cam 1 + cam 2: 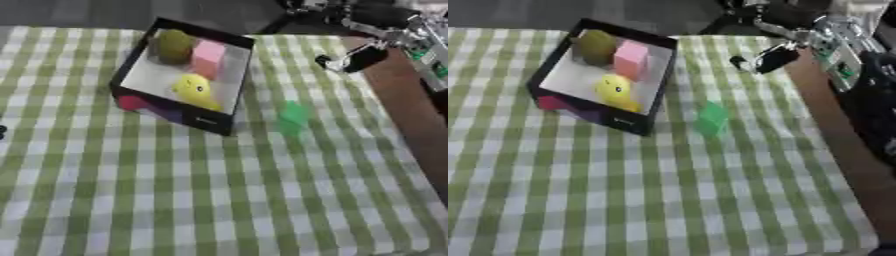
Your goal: Pick up objects on the table and place them in the box.
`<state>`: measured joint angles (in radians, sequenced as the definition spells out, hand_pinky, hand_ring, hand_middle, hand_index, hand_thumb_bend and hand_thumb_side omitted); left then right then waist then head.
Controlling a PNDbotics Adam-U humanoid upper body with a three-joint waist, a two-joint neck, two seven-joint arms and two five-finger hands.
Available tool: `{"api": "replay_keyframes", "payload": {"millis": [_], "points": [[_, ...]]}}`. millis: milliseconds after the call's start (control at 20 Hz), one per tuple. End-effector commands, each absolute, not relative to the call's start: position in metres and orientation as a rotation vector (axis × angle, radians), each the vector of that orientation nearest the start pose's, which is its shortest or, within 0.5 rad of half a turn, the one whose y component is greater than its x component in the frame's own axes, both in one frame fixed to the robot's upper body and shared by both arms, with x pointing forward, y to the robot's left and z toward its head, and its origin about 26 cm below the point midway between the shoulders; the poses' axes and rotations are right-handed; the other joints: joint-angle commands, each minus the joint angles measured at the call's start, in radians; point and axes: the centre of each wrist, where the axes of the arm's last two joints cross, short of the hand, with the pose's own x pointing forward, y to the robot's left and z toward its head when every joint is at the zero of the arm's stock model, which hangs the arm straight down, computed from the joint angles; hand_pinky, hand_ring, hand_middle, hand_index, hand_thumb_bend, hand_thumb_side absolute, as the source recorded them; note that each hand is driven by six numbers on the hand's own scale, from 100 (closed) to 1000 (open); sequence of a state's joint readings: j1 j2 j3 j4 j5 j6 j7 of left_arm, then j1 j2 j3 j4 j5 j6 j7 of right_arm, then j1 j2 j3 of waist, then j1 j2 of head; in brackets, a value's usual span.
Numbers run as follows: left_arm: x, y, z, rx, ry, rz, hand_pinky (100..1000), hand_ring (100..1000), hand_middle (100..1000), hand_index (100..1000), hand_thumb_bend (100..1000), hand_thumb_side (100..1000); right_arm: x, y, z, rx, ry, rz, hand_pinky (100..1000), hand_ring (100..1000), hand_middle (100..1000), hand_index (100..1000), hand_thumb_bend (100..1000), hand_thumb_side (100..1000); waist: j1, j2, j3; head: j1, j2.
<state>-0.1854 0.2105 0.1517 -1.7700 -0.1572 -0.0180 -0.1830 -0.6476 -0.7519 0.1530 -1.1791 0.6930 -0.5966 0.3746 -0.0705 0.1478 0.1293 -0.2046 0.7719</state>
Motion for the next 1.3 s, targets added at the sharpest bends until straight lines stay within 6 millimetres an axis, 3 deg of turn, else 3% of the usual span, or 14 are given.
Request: {"api": "replay_keyframes", "payload": {"millis": [50, 250, 550, 800, 1050, 1300], "points": [[0.312, 0.307, 0.119, 0.278, -1.938, -0.399, 651, 604, 616, 912, 119, 1000, 0.399, -0.401, 0.187, -0.733, -1.492, 1.856, 910, 869, 875, 973, 231, 541, 0.002, -0.007, 0.005, -0.010, -0.002], [0.312, 0.305, 0.117, 0.263, -1.934, -0.411, 651, 604, 617, 912, 119, 1000, 0.382, -0.397, 0.153, -0.586, -1.423, 1.849, 906, 880, 888, 976, 242, 562, 0.006, -0.014, 0.021, -0.028, -0.002], [0.313, 0.300, 0.114, 0.234, -1.927, -0.429, 651, 605, 619, 913, 118, 1000, 0.351, -0.396, 0.136, -0.466, -1.387, 1.778, 899, 881, 888, 977, 256, 590, 0.011, -0.025, 0.045, -0.056, -0.002], [0.313, 0.299, 0.112, 0.225, -1.922, -0.435, 651, 605, 620, 914, 118, 1000, 0.340, -0.389, 0.158, -0.437, -1.419, 1.750, 899, 882, 891, 978, 236, 621, 0.011, -0.028, 0.050, -0.065, -0.002], [0.313, 0.299, 0.112, 0.223, -1.921, -0.435, 650, 606, 620, 914, 118, 1000, 0.342, -0.374, 0.179, -0.400, -1.441, 1.726, 902, 892, 899, 981, 254, 603, 0.013, -0.029, 0.051, -0.070, -0.002], [0.313, 0.298, 0.111, 0.218, -1.922, -0.438, 650, 606, 621, 915, 117, 1000, 0.349, -0.361, 0.183, -0.384, -1.397, 1.763, 905, 902, 909, 983, 256, 606, 0.016, -0.032, 0.053, -0.076, -0.002]]}}
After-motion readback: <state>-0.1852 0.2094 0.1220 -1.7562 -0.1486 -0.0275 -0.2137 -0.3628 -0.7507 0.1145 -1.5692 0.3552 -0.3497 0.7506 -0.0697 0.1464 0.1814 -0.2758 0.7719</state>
